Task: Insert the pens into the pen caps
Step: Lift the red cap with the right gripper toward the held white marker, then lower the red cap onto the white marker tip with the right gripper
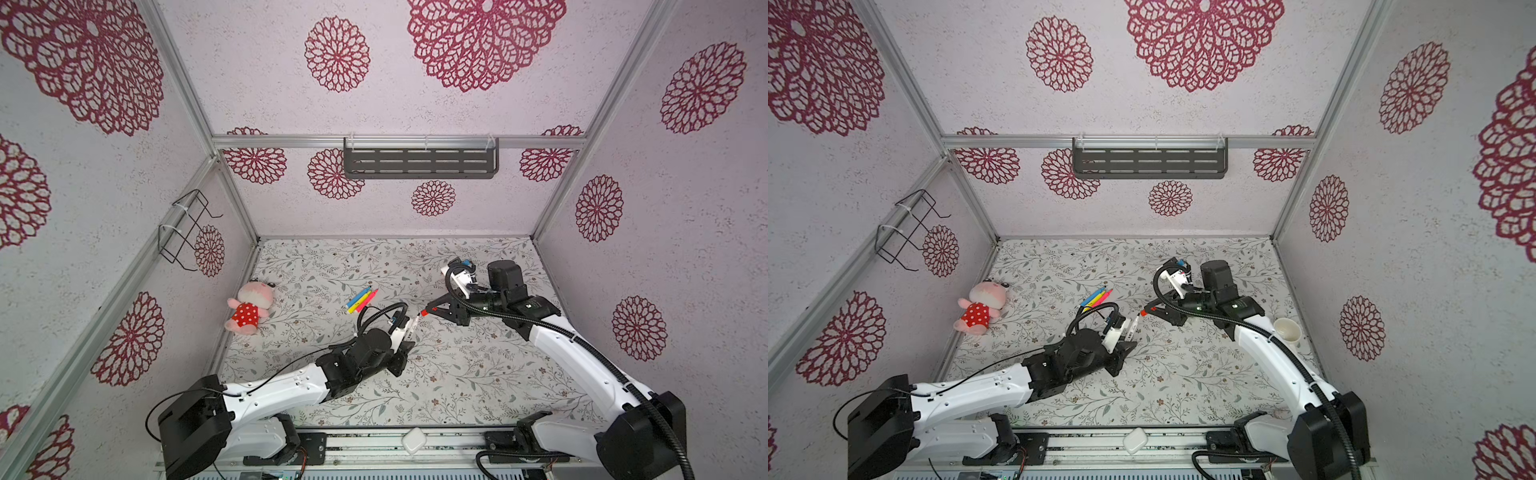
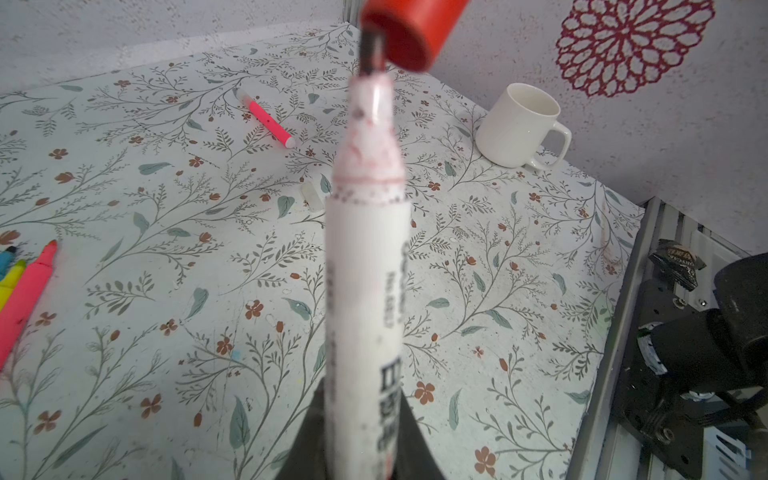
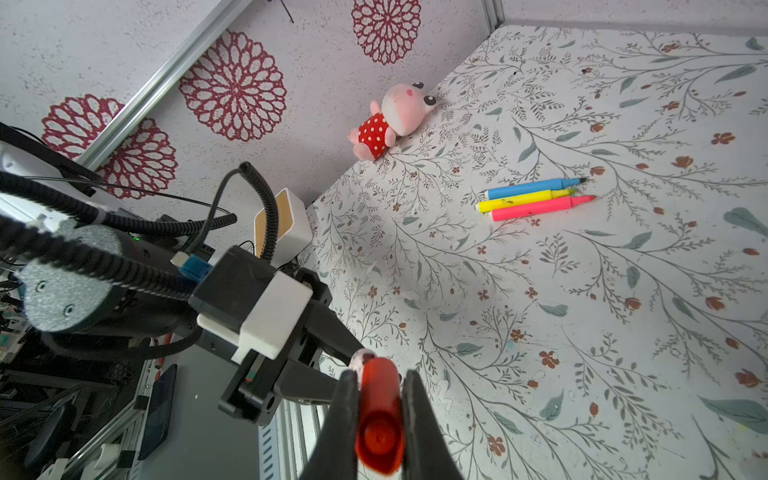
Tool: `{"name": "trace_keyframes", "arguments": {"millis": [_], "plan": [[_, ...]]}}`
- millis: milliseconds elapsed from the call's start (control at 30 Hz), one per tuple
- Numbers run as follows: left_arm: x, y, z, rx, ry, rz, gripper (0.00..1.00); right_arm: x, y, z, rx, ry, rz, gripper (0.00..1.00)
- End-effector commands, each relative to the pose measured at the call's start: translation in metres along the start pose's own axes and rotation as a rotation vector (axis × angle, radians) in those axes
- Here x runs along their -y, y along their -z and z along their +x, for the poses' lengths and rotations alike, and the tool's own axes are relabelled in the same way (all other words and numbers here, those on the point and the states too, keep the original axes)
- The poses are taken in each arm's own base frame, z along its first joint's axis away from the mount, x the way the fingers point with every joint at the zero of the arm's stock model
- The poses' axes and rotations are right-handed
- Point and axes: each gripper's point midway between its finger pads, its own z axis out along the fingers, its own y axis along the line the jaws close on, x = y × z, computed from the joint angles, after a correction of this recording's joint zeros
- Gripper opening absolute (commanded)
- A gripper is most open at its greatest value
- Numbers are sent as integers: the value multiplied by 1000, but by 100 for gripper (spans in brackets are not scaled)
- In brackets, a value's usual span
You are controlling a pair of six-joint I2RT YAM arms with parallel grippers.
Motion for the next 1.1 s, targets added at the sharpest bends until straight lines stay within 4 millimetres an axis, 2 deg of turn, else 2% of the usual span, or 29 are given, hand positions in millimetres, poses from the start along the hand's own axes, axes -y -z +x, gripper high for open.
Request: {"name": "trace_keyframes", "arguments": {"millis": [0,600,833,1067], "plan": [[4,-2,-6,6,-25,-2,0,-10,1,-6,8,39,-41,3],[10,-2,-8,11,-41,3,0,-14,-17,3,-62,44,-60,6],[12,-2,-9,19,-50,0,0,-12,-22,-5,-57,36,-70,17],[14,1,-16,42,-51,1,0,-20,-29,-4,-86,44,-109,36]]}}
